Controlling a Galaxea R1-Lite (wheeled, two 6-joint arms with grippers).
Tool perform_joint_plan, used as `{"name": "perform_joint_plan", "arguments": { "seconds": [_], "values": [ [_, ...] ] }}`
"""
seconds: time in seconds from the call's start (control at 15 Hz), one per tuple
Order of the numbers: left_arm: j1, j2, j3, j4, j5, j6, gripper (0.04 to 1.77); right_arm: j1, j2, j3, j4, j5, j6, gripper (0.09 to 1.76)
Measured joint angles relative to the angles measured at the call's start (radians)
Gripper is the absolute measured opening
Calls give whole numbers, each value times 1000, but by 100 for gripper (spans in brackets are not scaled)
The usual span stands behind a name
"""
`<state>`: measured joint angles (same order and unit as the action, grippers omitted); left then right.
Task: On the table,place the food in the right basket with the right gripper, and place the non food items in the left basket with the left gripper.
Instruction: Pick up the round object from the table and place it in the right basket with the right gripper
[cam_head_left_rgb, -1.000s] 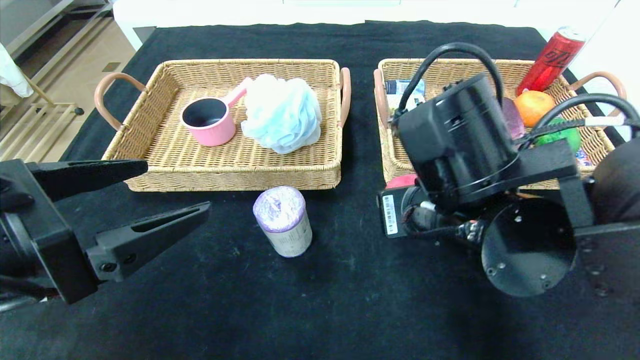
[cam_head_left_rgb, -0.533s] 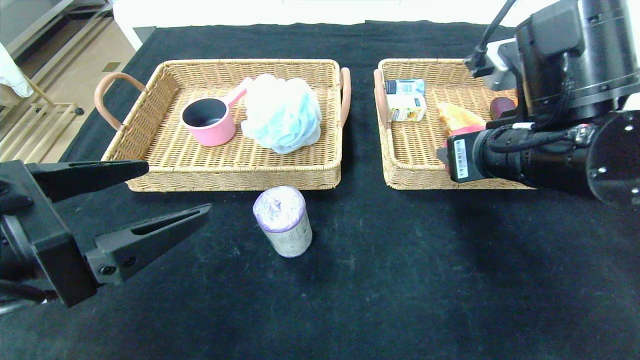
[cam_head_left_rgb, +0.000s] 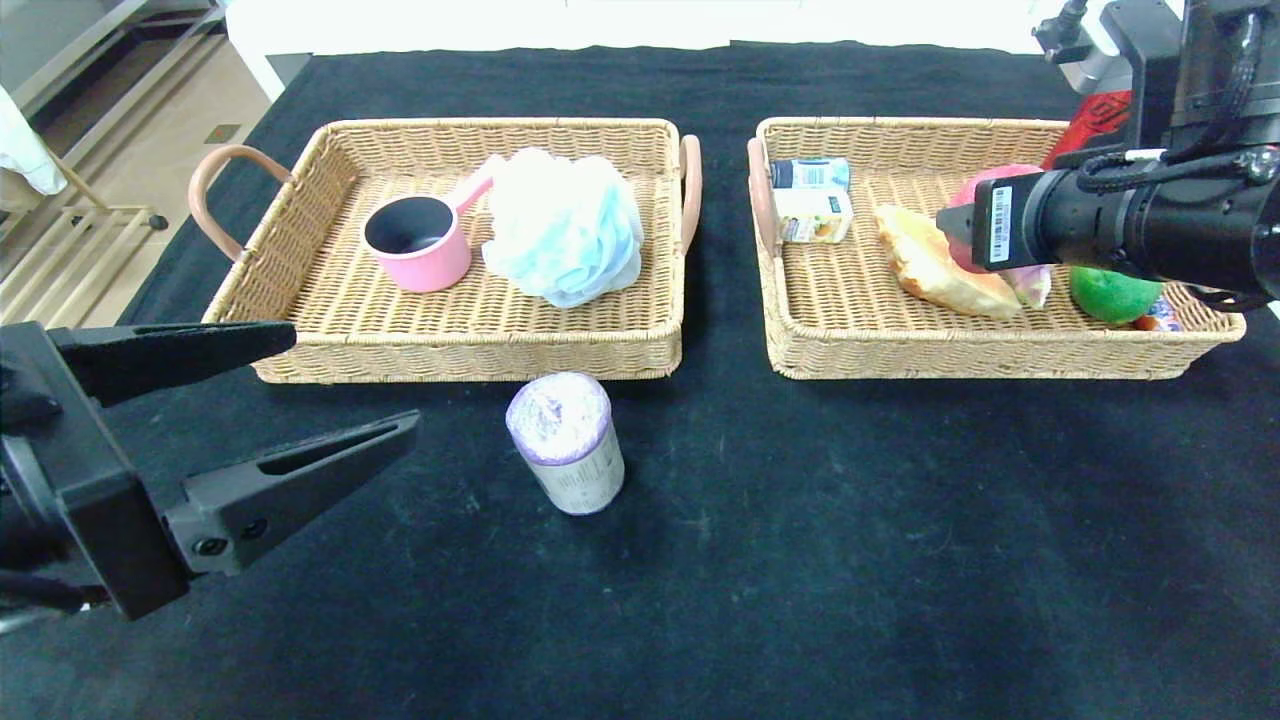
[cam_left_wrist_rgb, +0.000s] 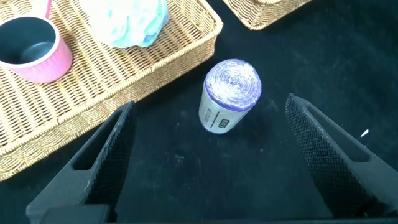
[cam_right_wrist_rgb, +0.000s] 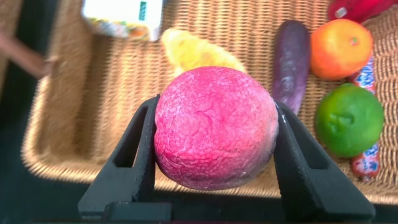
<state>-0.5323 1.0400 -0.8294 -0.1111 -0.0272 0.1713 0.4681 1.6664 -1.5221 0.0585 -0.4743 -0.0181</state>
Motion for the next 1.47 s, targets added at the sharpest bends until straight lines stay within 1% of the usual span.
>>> {"name": "perform_joint_plan", "arguments": {
  "seconds": [0.13, 0.33, 0.4, 0.53, 0.93, 1.0, 1.2, 1.47],
  "values": [
    [0, -3, 0, 0, 0, 0, 172, -36, 26, -6, -44, 1, -10, 112],
    [0, -10, -2, 0, 0, 1, 172, -91, 79, -14, -194, 2, -34, 112],
    [0, -10, -2, 0, 0, 1, 172, -107, 95, -13, -217, 3, -42, 112],
    [0, -10, -2, 0, 0, 1, 172, -126, 122, -12, -225, 2, -44, 112],
    [0, -10, -1, -7, 3, 0, 172, -146, 167, -15, -226, 1, -41, 112],
    [0, -10, -1, -7, 5, 0, 172, -148, 171, -15, -226, 1, -41, 115],
    [0, -10, -1, -6, 3, 0, 172, -151, 176, -14, -226, 1, -41, 134],
    [0, -9, 0, -5, 3, -1, 172, -149, 175, -14, -226, 2, -41, 148]
  ]
}}
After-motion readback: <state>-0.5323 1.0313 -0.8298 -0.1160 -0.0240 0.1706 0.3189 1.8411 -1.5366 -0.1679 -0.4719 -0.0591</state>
